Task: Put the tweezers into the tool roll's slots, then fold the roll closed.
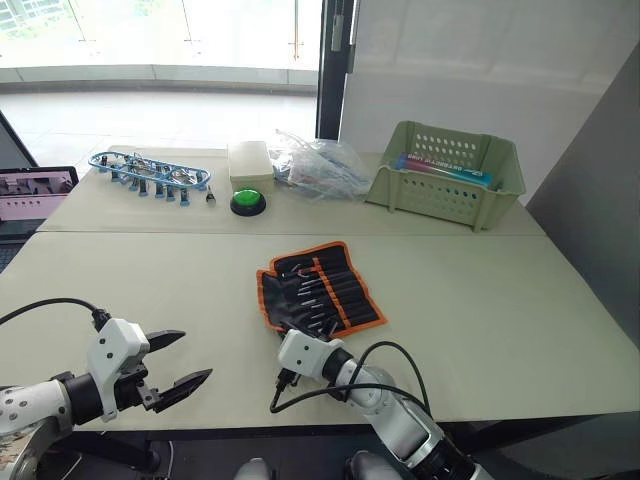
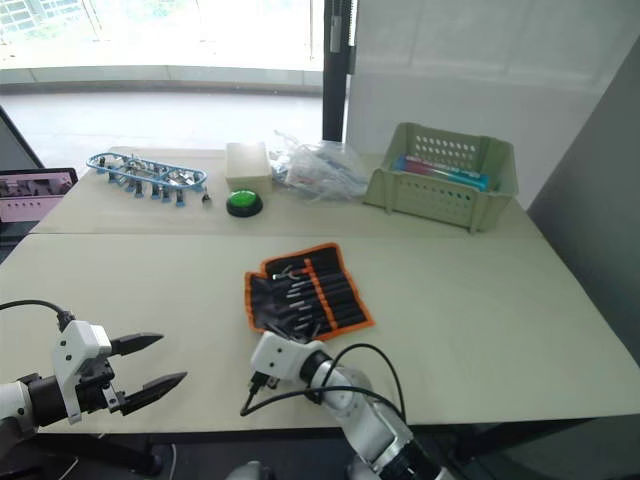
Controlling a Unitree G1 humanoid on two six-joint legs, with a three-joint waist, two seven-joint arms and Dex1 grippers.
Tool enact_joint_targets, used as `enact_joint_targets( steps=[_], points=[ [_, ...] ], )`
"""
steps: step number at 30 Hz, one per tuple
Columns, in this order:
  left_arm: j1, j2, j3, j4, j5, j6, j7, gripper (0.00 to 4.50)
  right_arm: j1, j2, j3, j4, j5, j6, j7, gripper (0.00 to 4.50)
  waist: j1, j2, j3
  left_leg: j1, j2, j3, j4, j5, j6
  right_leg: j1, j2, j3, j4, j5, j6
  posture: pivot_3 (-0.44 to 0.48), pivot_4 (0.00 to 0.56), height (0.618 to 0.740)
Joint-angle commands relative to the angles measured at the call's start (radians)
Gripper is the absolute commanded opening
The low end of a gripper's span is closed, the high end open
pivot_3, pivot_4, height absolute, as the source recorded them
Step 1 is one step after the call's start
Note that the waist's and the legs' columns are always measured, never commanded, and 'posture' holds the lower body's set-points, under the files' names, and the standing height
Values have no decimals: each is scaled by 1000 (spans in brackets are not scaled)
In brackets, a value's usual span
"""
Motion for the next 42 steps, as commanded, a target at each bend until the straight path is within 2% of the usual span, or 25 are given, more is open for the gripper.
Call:
enact_joint_targets(
  steps=[1, 4, 8, 12, 16, 17, 20, 26, 31, 35, 42],
  points=[
    [-19, 15, -7, -4, 6, -31, 7, 4500, -1, -8, -31, -62, 57, -44, 54, 42, 0, 0, 0, 0, 0, 0, 0, 0, 0, 0, 0, 0, 0, 0, 0, 0, 150, 738],
    [-44, 12, -36, 17, 21, -56, 4, 4500, 15, -53, -42, -109, 118, -73, 141, 42, 1, 0, 0, 0, 0, 0, 0, 0, 0, 0, 0, 0, 0, 0, 0, 0, 150, 738],
    [-134, -33, -90, 114, 75, -243, 1, 4500, 69, -180, -63, -221, 275, -98, 343, 42, 4, -1, 0, 0, 0, 0, 0, 0, 0, 1, 0, 0, 0, 0, 0, 0, 150, 738],
    [-209, -7, -155, 234, 88, -379, -116, 4500, 140, -326, -116, -319, 437, -84, 513, 42, 5, -2, -1, 0, -1, 0, 0, 0, 0, 1, 0, 0, 0, 0, 0, 0, 150, 738],
    [-367, 52, -270, 357, 45, -354, -288, 4500, 163, -422, -181, -326, 512, -99, 602, 42, 5, -2, -1, 0, -1, 0, 0, 0, 0, 1, 1, 0, 0, -1, 2, 0, 150, 738],
    [-415, 55, -306, 390, 54, -370, -322, 4500, 165, -432, -193, -324, 525, -98, 612, 42, 8, -2, -1, 0, -1, 0, 0, 0, 0, 1, 1, 0, 0, -4, 7, 0, 150, 738],
    [-544, 50, -403, 514, 100, -449, -430, 4500, 169, -446, -220, -329, 544, -96, 629, 42, 12, -2, -1, 0, -1, 0, 1, 1, 1, 2, 1, 0, 0, -4, 8, 0, 150, 738],
    [-802, -14, -542, 848, 184, -669, -595, 4500, 194, -465, -280, -366, 582, -62, 636, 42, 23, -2, -1, -1, -1, 0, 2, 1, 1, 1, 4, 1, 0, -2, 5, 0, 150, 738],
    [-994, -27, -701, 1092, 189, -846, -622, 4500, 210, -472, -346, -395, 631, -7, 622, 42, 32, -2, -1, -4, -2, -1, 3, 1, 1, 0, 4, 1, 0, -1, 3, 0, 150, 738],
    [-1056, -56, -774, 1145, 154, -882, -622, 4500, 214, -466, -356, -394, 610, 3, 604, 42, 33, -2, -1, -5, -2, -1, 6, 1, 1, 1, 4, 1, 0, 0, 4, 0, 150, 738],
    [-1069, -79, -848, 1126, 106, -888, -622, 4500, 217, -450, -360, -405, 597, 28, 567, 42, 30, -2, -1, -5, -2, -2, 6, 1, 1, 1, 4, 1, 1, 0, 4, 0, 150, 738]
  ],
)
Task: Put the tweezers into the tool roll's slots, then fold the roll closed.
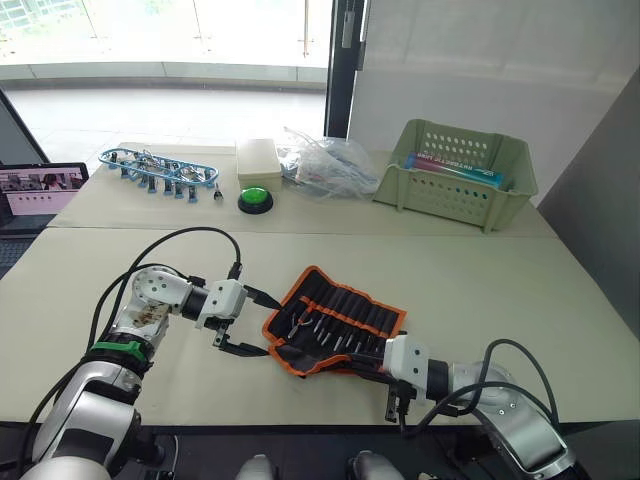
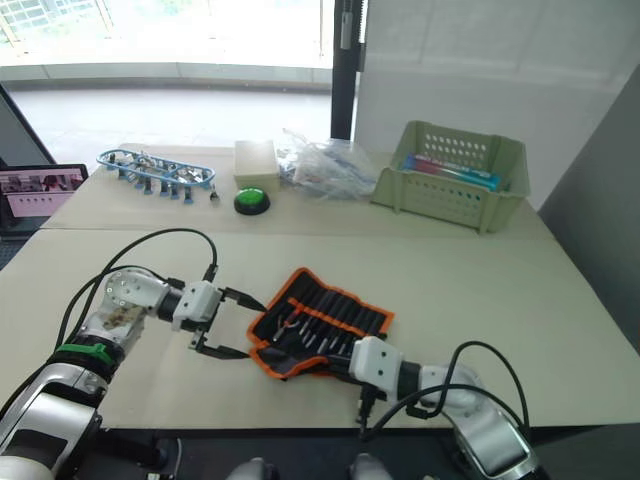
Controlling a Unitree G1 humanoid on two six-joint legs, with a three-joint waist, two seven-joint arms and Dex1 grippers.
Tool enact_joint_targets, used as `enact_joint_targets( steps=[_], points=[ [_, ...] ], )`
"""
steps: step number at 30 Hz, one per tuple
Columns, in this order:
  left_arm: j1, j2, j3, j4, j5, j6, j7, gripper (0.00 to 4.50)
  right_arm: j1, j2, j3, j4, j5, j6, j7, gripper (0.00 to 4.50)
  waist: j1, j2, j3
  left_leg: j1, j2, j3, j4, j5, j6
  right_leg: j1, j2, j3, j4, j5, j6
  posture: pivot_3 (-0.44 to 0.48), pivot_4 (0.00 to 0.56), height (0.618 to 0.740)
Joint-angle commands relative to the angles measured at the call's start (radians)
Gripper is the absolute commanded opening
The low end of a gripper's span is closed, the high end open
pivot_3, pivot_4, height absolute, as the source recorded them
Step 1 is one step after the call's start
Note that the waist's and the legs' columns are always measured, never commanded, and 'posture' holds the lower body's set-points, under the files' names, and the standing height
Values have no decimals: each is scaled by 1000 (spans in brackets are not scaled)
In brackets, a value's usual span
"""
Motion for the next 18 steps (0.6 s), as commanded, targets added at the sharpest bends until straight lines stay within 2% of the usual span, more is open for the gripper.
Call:
enact_joint_targets(
  steps=[1, 11, 18],
  points=[
    [-17, 10, -26, -35, -45, -17, -3, 4500, 0, 5, -29, -51, 4, 8, -22, 42, 1, 0, 0, 0, 0, 0, 1, 0, 0, 0, 0, 0, 0, 0, 0, 0, 150, 738],
    [-42, 20, -85, 18, -46, -100, -3, 4500, 6, 6, -41, -34, 0, 11, -31, 42, 2, 0, 0, 0, 0, 0, 3, 0, 0, 1, 0, 0, 0, 0, 1, 0, 150, 738],
    [-53, -21, -75, 72, -26, -141, -3, 4500, 2, 21, -27, -40, -4, 22, -33, 42, 2, 0, 0, -1, 0, 0, 4, 0, 0, 1, 0, 0, 1, 0, 1, 0, 150, 738]
  ],
)
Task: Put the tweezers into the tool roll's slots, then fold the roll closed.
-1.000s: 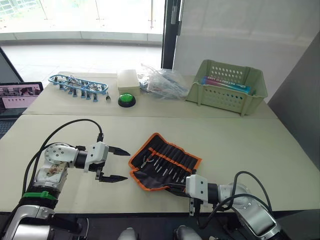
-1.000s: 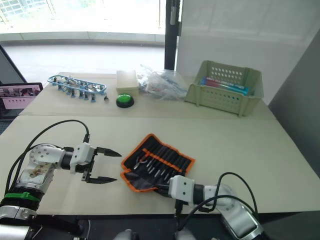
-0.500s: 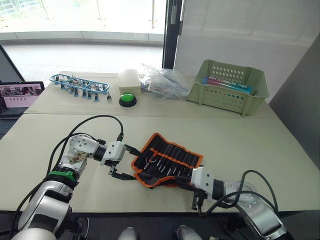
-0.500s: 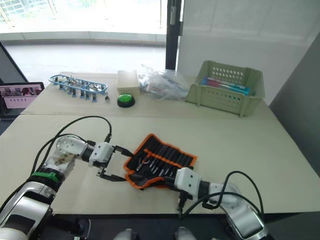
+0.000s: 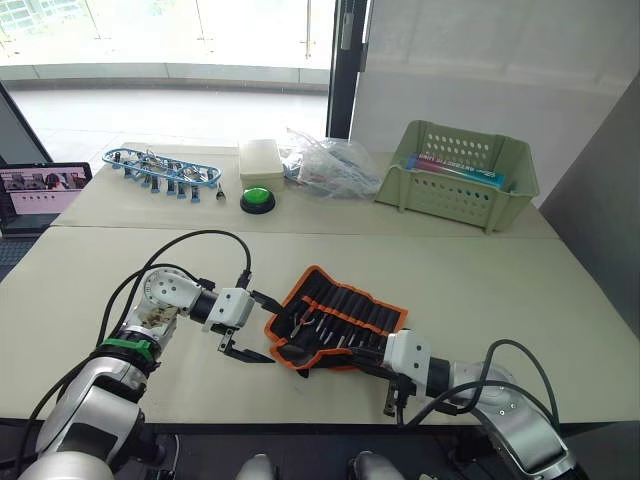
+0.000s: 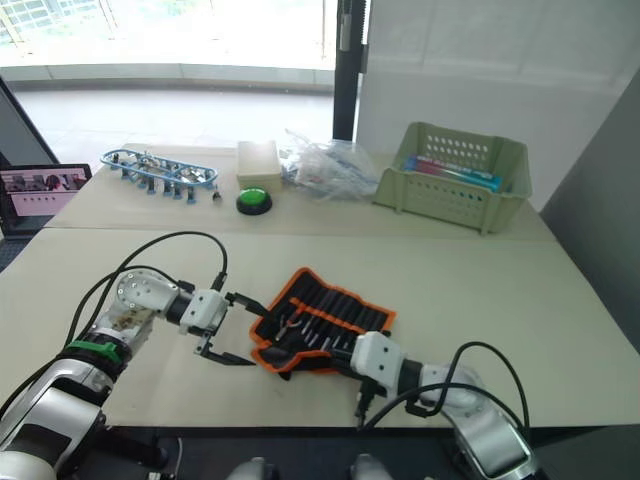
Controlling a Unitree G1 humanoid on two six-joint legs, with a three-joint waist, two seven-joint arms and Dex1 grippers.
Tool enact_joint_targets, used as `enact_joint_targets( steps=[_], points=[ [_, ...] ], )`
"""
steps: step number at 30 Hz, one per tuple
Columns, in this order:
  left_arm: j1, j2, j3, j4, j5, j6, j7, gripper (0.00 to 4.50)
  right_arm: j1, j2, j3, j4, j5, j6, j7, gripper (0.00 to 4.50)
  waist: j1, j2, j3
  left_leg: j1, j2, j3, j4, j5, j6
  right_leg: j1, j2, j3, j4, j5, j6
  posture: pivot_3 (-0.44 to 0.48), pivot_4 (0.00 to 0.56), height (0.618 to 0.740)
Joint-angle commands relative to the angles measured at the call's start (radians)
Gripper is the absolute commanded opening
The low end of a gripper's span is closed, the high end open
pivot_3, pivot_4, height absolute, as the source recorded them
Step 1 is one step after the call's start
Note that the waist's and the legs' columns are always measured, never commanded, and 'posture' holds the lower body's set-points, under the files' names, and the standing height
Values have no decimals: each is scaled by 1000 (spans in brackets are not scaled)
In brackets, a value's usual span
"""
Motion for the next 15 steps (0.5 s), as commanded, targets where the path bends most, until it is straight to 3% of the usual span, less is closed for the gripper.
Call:
enact_joint_targets(
  steps=[1, 2, 4, 15],
  points=[
    [-21, -7, 2, 17, 8, -41, -3, 4500, -5, 8, -8, -29, -2, 0, -12, 42, 0, 0, 0, 0, 0, 0, 0, 0, 0, 0, 0, 0, 0, 0, 0, 0, 150, 738],
    [-20, -9, 2, 24, 12, -50, -3, 4500, -4, 10, -8, -30, -2, 1, -11, 42, -1, 0, 0, 0, 0, 0, 0, 0, 0, 0, 0, 0, 0, 0, 0, 0, 150, 738],
    [-19, -16, 7, 39, 16, -60, -3, 3958, -4, 11, -8, -32, -2, 3, -11, 0, -2, 0, 0, 0, 0, 0, 0, 0, 0, 0, 0, 0, 0, 0, 0, 0, 150, 738],
    [-38, -38, 11, 132, 58, -151, -3, 298, -4, 13, -16, -38, 0, 13, -16, 0, 0, 0, 0, -1, 0, 0, 3, 0, 0, 0, 0, 0, 1, 1, 1, 0, 150, 738]
  ],
)
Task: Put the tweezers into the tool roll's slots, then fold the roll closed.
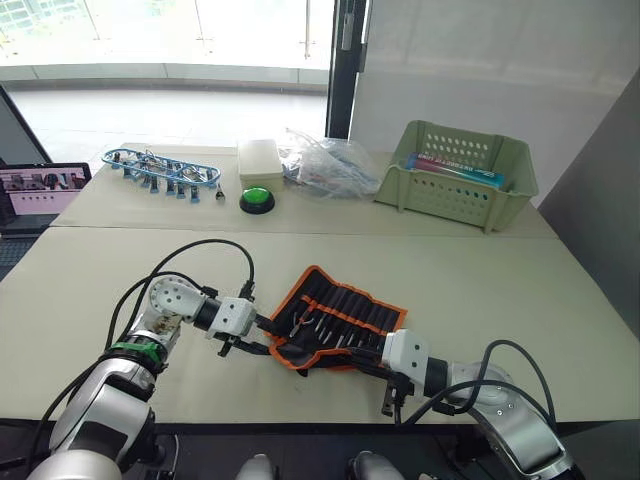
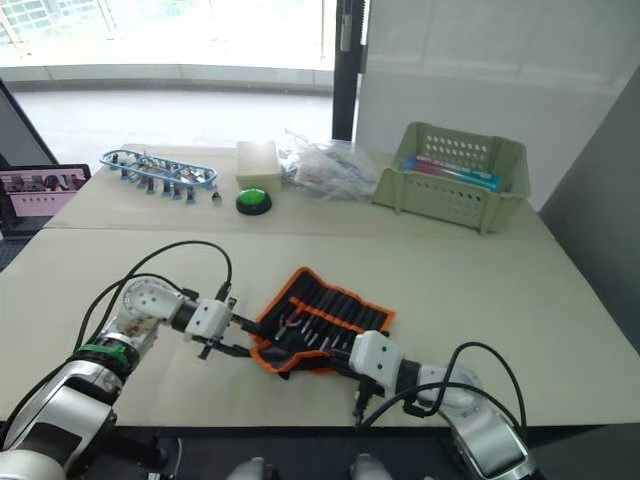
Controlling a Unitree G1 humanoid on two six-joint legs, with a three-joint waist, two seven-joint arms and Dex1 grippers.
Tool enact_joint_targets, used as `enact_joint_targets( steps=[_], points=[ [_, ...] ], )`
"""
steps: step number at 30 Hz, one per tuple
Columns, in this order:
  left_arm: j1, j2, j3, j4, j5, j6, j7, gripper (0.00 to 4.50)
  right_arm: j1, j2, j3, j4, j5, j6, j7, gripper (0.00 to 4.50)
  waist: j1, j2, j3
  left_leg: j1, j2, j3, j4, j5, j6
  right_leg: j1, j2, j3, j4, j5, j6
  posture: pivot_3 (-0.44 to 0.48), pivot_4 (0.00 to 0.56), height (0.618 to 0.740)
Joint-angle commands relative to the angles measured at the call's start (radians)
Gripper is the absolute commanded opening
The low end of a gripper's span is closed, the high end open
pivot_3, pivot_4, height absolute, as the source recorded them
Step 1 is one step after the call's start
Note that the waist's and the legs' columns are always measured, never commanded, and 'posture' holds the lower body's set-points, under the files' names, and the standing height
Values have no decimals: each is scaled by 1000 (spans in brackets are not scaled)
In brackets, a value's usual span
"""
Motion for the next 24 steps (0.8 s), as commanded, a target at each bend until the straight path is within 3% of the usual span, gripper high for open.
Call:
enact_joint_targets(
  steps=[1, 9, 13, 17, 24],
  points=[
    [-30, -6, 9, 12, 4, -30, -3, 22, -6, 4, -16, -36, 0, 2, -13, 0, 0, 0, 0, 0, 0, 0, 0, 0, 0, 0, 0, 0, 0, 0, 0, 0, 150, 738],
    [-13, 24, -26, -54, -75, 53, -3, 22, -1, 14, -24, -33, -1, 50, -53, 0, 0, 0, 0, -1, 0, 0, 3, 0, 0, 0, 0, 0, 1, 1, 1, 0, 150, 738],
    [5, 104, -32, -164, -159, 267, -3, 22, -3, 41, -55, -27, 32, 157, -101, 0, -5, 0, 0, -1, 0, 0, 3, 0, 0, -1, 0, 1, 4, 1, 1, 0, 150, 738],
    [31, 171, 41, -226, -198, 498, -3, 22, -19, 77, -79, -12, 50, 252, -156, 0, -7, 0, 0, 1, 0, 0, 4, 0, 0, -1, 1, 1, 8, -3, 6, 0, 150, 738],
    [226, 250, 144, -536, -211, 784, 32, 22, -58, 83, -33, 33, -27, 265, -191, 0, -14, 1, 1, 2, 1, 0, 4, 0, 0, -2, 1, 1, 11, -5, 4, 0, 150, 738]
  ],
)
